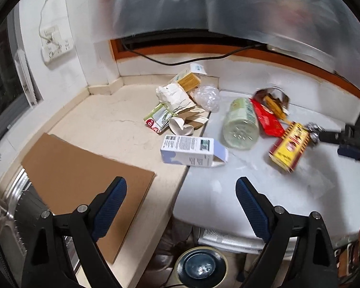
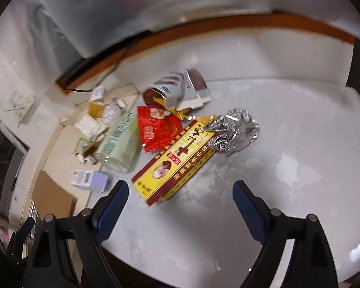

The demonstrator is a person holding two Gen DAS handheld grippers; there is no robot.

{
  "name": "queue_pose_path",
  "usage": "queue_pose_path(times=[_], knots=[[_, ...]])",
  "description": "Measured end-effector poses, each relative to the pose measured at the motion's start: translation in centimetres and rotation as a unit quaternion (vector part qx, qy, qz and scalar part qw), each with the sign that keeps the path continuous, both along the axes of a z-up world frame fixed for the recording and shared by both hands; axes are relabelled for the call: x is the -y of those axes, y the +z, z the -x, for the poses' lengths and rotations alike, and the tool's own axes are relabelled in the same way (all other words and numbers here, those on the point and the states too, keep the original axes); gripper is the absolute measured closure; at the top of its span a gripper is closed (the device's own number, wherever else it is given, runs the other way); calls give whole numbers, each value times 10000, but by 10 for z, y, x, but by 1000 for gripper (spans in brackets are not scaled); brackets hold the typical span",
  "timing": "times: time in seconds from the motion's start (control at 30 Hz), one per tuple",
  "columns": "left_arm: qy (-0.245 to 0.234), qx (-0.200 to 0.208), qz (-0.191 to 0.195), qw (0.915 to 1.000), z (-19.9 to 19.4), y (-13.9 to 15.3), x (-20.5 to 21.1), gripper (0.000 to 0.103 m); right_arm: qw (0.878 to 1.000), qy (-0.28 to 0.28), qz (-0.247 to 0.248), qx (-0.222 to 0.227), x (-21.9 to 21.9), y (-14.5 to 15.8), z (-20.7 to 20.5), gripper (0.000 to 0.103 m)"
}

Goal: Collect trash
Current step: 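Grasp the white medicine box with the left tool while the right tool grasps the yellow-red spice box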

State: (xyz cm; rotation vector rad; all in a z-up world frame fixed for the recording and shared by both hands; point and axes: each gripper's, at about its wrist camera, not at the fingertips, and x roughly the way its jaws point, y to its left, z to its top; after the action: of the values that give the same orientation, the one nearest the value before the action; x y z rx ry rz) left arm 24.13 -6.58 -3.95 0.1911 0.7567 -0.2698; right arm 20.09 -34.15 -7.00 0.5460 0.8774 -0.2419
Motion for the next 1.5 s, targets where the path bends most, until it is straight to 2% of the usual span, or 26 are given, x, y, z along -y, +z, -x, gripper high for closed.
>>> queue_pose_path(times=[0.13,0.23,0.37,0.47,0.63,0.77,0.87,1.03,1.13,1.37,1.43,1.5], knots=[[199,-150,179,9995,-31,-7,5,12,9996,-130,-20,-267,-3,-14,-29,18],[500,-461,257,9974,-58,-17,6,16,9990,-265,-117,-354,-2,-20,-45,18],[988,-919,490,9896,-90,-32,3,20,9976,-359,133,-571,-9,-26,-69,18],[1266,-1119,658,9834,-105,-39,2,20,9958,-361,308,-777,-15,-33,-81,18],[1524,-1295,944,9752,-120,-42,4,20,9942,-279,179,-1026,-21,-49,-89,19],[1752,-1508,850,9692,-131,-52,13,20,9943,-103,422,-978,-33,-47,-86,25],[1916,-1607,745,9654,-139,-59,20,20,9952,64,374,-904,-36,-48,-79,27],[1951,-1543,739,9657,-143,-63,29,20,9967,229,290,-724,-36,-47,-61,32],[1896,-1645,795,9647,-143,-65,34,20,9971,316,147,-669,-36,-47,-55,34],[1920,-1830,579,9624,-149,-66,51,20,9972,414,72,-613,-32,-47,-48,36],[2032,-2013,515,9569,-151,-73,52,21,9971,435,39,-617,-31,-47,-49,36],[2047,-2230,793,9498,-151,-81,48,26,9970,469,-24,-617,-29,-46,-46,36]])
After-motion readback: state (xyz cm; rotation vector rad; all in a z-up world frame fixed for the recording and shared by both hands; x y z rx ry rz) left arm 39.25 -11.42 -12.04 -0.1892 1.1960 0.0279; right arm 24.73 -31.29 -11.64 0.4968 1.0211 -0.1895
